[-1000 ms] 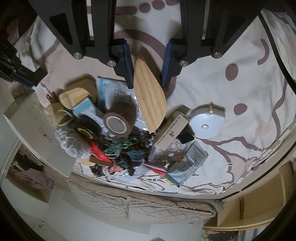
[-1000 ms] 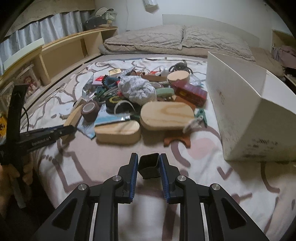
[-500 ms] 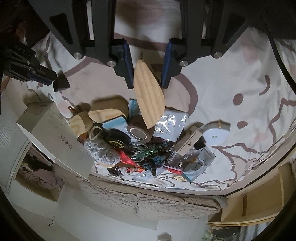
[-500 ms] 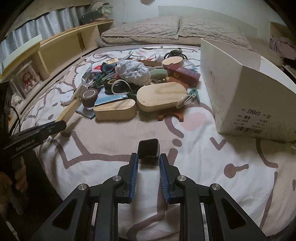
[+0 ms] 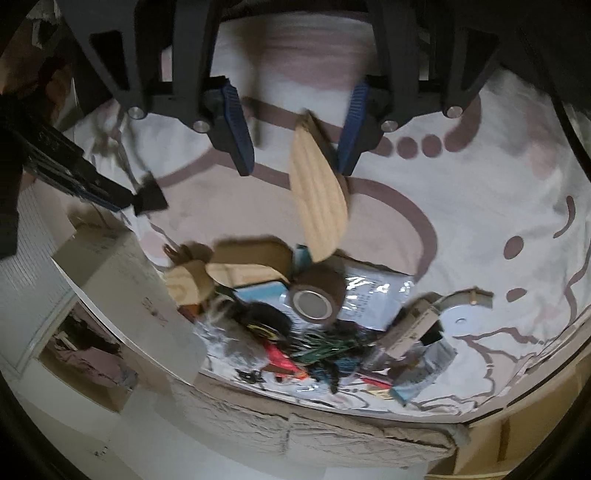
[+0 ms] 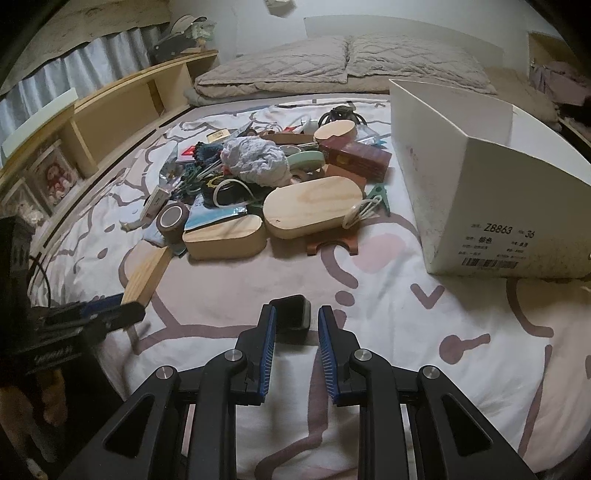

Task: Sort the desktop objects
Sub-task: 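Close the left tool on the wooden leaf piece while the right tool grasps a small black item, then lift the wooden leaf piece with the left tool while the right tool holds the black item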

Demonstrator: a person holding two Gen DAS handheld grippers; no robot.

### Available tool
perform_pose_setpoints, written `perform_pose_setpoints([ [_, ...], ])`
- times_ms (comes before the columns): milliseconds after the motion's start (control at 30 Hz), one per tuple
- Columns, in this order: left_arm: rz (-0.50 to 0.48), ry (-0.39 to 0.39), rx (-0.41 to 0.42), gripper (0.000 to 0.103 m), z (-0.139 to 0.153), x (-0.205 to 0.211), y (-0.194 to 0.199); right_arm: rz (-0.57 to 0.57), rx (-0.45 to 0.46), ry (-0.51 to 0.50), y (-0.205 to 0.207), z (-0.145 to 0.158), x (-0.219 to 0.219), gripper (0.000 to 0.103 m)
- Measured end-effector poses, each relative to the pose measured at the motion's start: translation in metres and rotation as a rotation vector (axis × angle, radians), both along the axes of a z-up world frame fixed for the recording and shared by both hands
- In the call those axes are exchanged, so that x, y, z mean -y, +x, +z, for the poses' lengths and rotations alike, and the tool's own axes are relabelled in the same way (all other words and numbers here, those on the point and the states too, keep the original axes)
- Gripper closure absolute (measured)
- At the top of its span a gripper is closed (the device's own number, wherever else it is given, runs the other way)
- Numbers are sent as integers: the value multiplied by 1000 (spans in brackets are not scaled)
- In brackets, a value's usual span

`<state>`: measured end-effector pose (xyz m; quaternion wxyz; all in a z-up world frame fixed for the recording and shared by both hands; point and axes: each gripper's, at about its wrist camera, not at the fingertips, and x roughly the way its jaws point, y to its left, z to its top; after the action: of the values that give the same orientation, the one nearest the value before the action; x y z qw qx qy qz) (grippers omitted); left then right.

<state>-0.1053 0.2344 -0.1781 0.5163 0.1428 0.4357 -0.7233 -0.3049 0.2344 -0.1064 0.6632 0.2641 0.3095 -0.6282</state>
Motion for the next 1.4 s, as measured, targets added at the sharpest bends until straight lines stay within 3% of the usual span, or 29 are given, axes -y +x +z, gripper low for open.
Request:
perform_pose_setpoints([
  [233,-95,7,-66,56,4,-11,-15,-16,12,7,-8,-2,1,79],
  [533,-133,-14,-55,56,7,1,-32,-25,38,15,-15,-8,0,79],
  [633,-98,-12,-24,51,8,1,-31,-1,36,8,-12,-7,-1,79],
  [667,-74,-14,-3,37,9,0,-30,9,34,5,-10,-8,-2,79],
  [700,-48,-19,14,29,9,-1,-28,20,31,3,-9,-8,-2,79],
  [1133,51,10,33,29,5,26,-18,57,44,5,-2,-15,0,79],
  [1400,87,17,133,29,2,45,-28,67,34,-1,-1,-15,0,79],
])
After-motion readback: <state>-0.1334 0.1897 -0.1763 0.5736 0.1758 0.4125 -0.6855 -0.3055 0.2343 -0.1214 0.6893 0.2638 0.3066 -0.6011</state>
